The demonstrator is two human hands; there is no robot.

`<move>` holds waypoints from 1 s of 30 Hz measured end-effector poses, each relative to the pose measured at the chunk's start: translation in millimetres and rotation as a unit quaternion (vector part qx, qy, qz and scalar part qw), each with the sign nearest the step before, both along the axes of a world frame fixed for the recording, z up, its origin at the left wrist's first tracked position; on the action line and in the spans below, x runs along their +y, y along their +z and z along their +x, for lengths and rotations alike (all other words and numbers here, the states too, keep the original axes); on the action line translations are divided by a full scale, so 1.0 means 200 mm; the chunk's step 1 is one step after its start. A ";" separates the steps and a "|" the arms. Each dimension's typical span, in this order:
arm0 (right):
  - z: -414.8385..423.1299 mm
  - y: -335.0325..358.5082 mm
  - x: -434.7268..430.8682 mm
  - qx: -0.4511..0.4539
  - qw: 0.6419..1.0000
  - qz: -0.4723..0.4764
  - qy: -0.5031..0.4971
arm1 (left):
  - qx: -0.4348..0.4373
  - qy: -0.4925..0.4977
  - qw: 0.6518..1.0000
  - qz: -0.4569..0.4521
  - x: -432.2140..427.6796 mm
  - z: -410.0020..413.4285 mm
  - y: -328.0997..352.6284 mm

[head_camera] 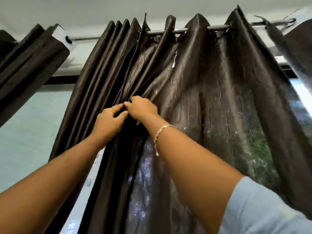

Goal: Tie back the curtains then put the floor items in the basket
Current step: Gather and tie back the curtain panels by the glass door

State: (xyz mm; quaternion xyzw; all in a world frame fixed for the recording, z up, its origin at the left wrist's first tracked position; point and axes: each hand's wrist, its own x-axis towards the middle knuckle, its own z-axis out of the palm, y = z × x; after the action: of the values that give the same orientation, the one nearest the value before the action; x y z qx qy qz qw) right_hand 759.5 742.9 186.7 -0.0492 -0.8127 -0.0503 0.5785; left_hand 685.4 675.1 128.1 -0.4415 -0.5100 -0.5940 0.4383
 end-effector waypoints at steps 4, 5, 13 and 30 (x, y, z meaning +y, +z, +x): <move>0.26 -0.02 0.24 0.204 0.971 0.035 -0.123 | -0.022 -0.005 1.000 -0.011 0.06 0.06 -0.02; 0.33 -0.01 0.30 0.233 0.959 0.033 -0.161 | -0.033 -0.023 0.999 -0.016 0.07 0.07 -0.02; 0.73 0.03 0.67 0.229 0.925 -0.180 -0.242 | -0.103 -0.141 0.984 -0.044 0.14 0.11 -0.07; 0.09 0.09 0.15 0.051 0.995 -0.029 -0.076 | -0.057 -0.154 0.985 -0.054 0.12 0.05 -0.14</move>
State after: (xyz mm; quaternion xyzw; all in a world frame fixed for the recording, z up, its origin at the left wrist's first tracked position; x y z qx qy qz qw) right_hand 777.0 773.9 203.8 -0.1295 -0.7772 -0.0682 0.6120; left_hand 695.7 699.7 100.3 -0.5030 -0.4915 -0.6503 0.2872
